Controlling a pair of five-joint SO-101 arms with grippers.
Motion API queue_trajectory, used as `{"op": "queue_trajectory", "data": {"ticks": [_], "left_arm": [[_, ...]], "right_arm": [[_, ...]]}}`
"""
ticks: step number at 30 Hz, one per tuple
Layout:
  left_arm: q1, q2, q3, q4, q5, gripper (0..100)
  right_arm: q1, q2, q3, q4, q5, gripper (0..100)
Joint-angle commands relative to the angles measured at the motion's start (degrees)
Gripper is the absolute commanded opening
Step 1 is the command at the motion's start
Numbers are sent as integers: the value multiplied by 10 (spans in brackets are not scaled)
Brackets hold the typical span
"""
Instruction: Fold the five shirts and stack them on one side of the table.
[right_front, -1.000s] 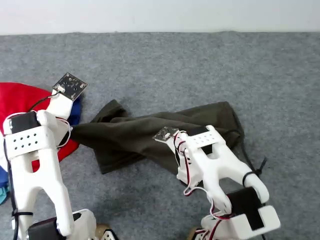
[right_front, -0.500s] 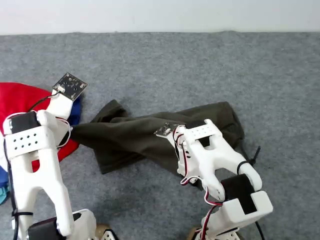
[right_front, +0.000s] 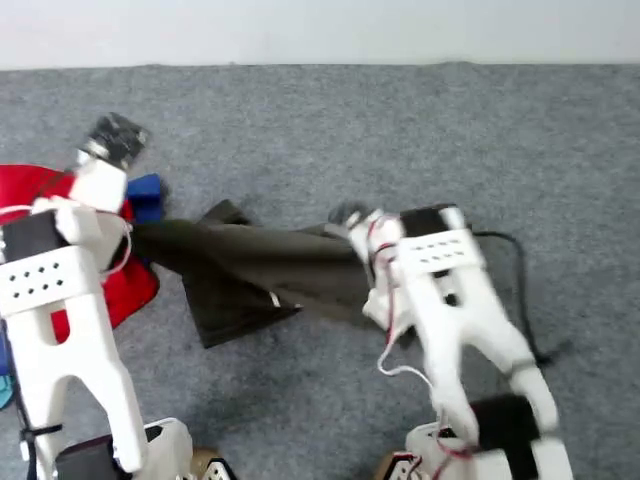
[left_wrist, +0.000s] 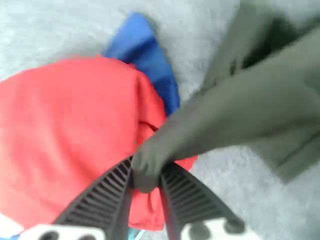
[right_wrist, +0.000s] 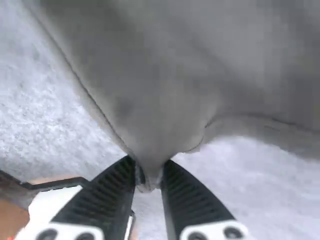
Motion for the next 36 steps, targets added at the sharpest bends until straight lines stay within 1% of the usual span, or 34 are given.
{"op": "queue_trajectory", "data": {"ticks": [1,5,7,10,13,16,21,25,30,33,36], "left_arm": [[12,-14,-119,49,64,15],[49,-14,-235,86,95,15],[70,-14,-291,91,101,15],[94,-14,-373,87,100,15],[110,-9,-458,81,98,15],[111,-9,-518,36,98,15],[111,-9,-587,-31,98,15],[112,-9,-612,-72,98,15],[112,-9,-655,-97,93,15],[112,-13,-691,-97,52,15],[108,-13,-738,-91,14,15]], "right_arm": [[44,-102,-132,70,38,9],[82,-140,-262,109,67,9],[108,-145,-323,111,72,9],[152,-143,-411,109,88,9],[181,-143,-482,87,101,9],[211,-143,-538,56,103,9],[236,-146,-593,7,101,9],[240,-146,-628,-29,100,9],[261,-144,-656,-93,102,9],[282,-149,-657,-123,103,9],[302,-150,-678,-116,104,9]]}}
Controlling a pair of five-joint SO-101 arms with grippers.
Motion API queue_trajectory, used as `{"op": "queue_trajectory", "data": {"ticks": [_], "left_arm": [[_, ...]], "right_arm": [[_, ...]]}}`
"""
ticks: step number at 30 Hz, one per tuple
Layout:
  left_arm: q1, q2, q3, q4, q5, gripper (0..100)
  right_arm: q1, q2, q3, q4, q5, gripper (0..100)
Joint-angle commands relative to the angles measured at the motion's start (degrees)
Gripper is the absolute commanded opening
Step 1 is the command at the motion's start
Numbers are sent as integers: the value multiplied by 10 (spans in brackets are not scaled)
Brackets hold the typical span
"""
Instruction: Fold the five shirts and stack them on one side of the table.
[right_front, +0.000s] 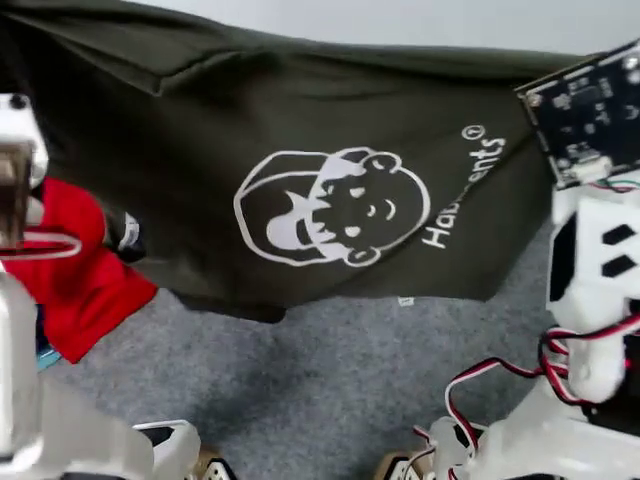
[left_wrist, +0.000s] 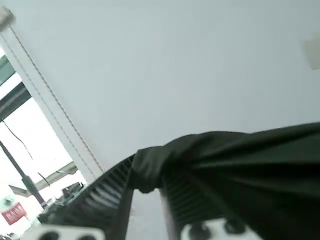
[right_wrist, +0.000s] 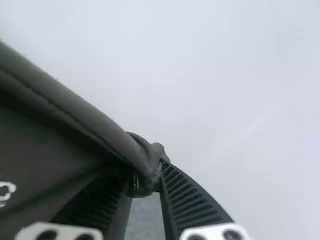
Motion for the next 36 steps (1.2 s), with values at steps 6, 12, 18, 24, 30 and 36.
{"op": "queue_trajectory", "data": {"ticks": [6,12,18,24,30,36], "left_arm": [[0,-12,-164,73,-79,15],[0,-12,-249,145,-124,15],[-16,-6,-231,168,-134,15],[-20,-6,-2,166,-134,15],[-18,-6,350,31,-137,15],[-16,-4,645,-261,-136,15]], "right_arm": [[58,-6,-115,63,17,9],[59,-6,-201,188,74,10],[59,6,-214,219,91,10],[35,60,-58,216,91,10],[-4,154,130,193,91,10],[-14,265,241,34,87,10]]}}
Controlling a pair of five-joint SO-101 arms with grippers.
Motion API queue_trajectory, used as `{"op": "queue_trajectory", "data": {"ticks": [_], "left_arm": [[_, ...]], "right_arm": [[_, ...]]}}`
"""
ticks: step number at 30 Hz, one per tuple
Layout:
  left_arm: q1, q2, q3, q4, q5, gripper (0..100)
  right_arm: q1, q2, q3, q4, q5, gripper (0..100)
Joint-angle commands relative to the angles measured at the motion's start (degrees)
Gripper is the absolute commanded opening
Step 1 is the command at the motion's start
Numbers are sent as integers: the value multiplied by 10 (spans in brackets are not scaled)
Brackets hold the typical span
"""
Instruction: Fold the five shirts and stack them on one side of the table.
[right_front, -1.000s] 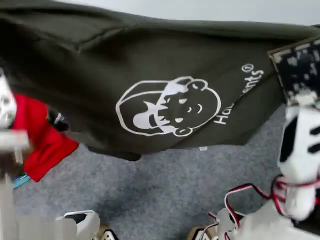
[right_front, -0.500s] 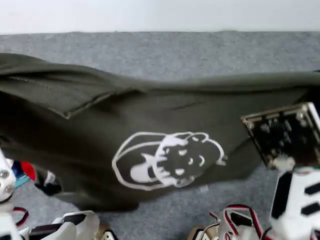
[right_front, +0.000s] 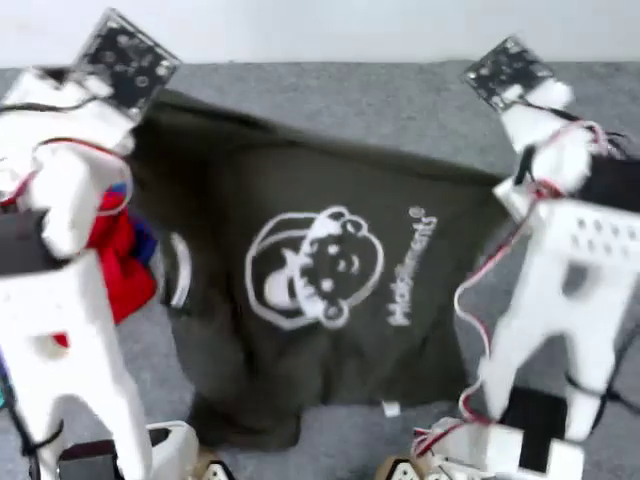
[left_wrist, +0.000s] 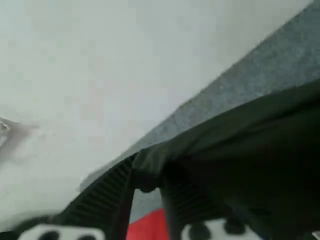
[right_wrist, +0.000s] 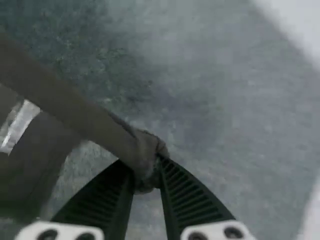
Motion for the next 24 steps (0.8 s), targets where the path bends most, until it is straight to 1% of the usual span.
{"op": "queue_trajectory", "data": {"ticks": [1,3,5,9,14,18,20,24], "left_arm": [[-4,3,155,-205,-5,15],[-5,25,192,-276,-18,15],[-7,65,193,-316,-29,15],[-8,166,125,-364,-32,15],[-5,312,-38,-364,-33,15],[-4,419,-175,-360,-33,15],[4,467,-245,-336,-33,15],[16,554,-391,-260,-33,15]], "right_arm": [[-1,49,29,-106,2,10],[-8,81,31,-159,2,10],[-14,107,31,-205,2,10],[-29,138,31,-303,2,9],[-46,157,31,-429,8,9],[-66,189,31,-524,72,9],[-73,209,31,-564,95,9],[-83,240,30,-636,123,9]]}}
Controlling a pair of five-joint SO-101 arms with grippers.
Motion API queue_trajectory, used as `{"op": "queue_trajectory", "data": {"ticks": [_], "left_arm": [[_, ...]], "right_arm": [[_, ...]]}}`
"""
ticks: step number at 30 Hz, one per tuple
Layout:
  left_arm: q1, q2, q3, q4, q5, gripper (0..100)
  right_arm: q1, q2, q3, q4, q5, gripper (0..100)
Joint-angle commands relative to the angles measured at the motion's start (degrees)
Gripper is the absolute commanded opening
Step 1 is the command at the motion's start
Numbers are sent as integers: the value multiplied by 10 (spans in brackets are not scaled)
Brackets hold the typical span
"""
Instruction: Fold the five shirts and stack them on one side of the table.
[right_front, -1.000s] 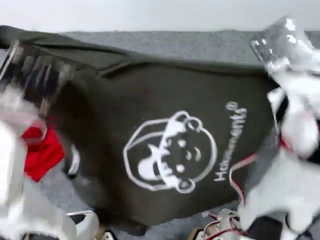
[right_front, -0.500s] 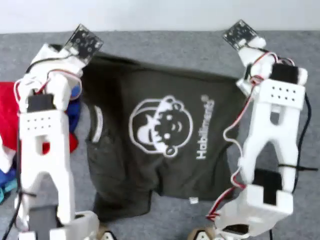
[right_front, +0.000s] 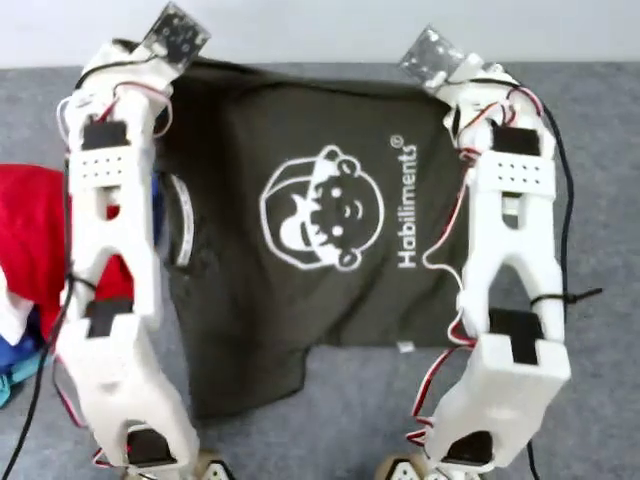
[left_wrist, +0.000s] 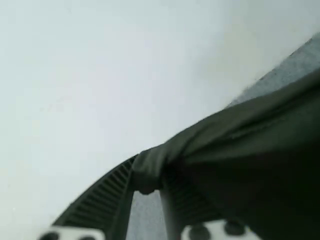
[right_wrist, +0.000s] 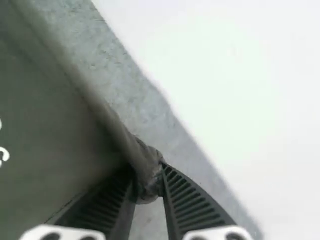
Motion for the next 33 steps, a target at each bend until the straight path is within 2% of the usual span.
{"op": "queue_trajectory", "data": {"ticks": [1,6,13,19,28,30,33], "left_arm": [[6,51,-161,57,-11,15],[12,132,-327,179,-11,15],[17,185,-498,438,-11,15],[18,196,-561,635,-11,15],[15,170,-524,648,-6,15],[17,127,-465,648,-6,16],[18,30,-309,648,-6,18]], "right_arm": [[-3,7,-4,-72,26,9],[-4,19,-4,-83,25,9],[-3,3,-4,58,24,9],[-3,-21,-4,186,-5,9],[-2,-22,-4,356,-78,9],[-3,-22,-4,393,-91,9],[-4,-23,-4,438,-124,9]]}}
